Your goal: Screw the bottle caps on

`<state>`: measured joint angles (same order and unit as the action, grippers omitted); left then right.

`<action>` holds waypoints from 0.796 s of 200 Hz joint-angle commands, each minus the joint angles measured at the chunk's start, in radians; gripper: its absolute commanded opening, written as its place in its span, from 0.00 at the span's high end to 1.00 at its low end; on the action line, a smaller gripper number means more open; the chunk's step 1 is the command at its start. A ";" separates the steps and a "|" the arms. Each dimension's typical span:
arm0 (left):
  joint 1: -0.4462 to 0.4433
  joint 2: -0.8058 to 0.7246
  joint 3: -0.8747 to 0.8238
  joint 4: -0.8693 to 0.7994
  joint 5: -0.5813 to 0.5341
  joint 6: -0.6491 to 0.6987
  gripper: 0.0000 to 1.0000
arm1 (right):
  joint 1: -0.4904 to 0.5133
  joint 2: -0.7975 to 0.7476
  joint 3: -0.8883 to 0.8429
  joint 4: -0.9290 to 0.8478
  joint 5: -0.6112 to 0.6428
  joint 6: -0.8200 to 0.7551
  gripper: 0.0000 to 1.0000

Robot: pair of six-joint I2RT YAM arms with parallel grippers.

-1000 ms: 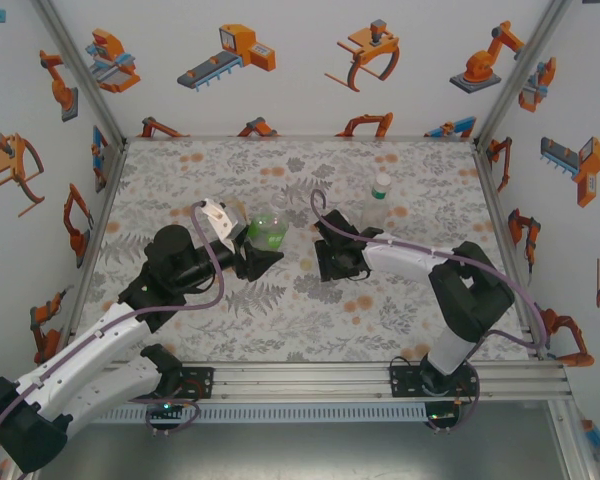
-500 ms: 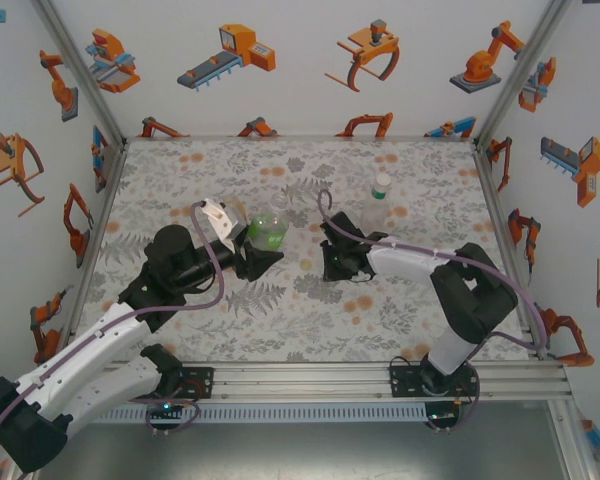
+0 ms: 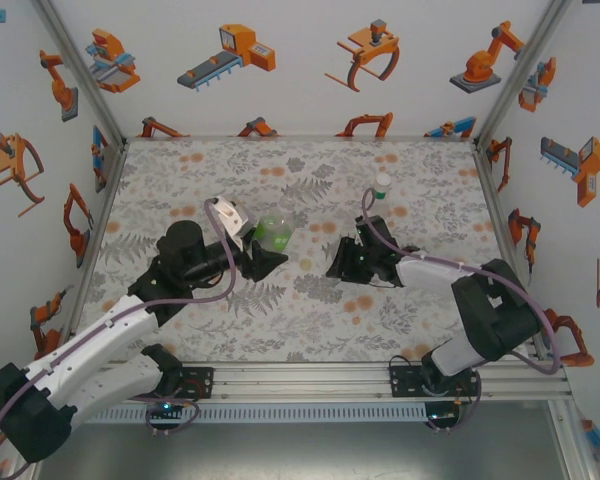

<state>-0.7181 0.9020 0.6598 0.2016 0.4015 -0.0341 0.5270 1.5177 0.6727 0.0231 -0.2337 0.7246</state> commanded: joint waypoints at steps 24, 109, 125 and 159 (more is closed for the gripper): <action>0.007 -0.004 0.038 0.025 0.025 -0.016 1.00 | 0.022 0.028 0.054 -0.209 0.138 -0.077 0.53; 0.006 -0.021 0.032 0.004 0.015 -0.008 1.00 | 0.024 0.001 0.070 -0.236 0.186 -0.111 0.61; 0.007 -0.022 0.032 0.003 0.013 -0.007 1.00 | 0.036 -0.017 0.090 -0.260 0.198 -0.136 0.60; 0.007 -0.016 0.031 0.007 0.012 -0.006 1.00 | 0.093 -0.020 0.169 -0.347 0.238 -0.165 0.60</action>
<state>-0.7181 0.8944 0.6601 0.2008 0.4080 -0.0372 0.5785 1.5196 0.7746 -0.2180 -0.0589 0.6041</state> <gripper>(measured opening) 0.554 0.400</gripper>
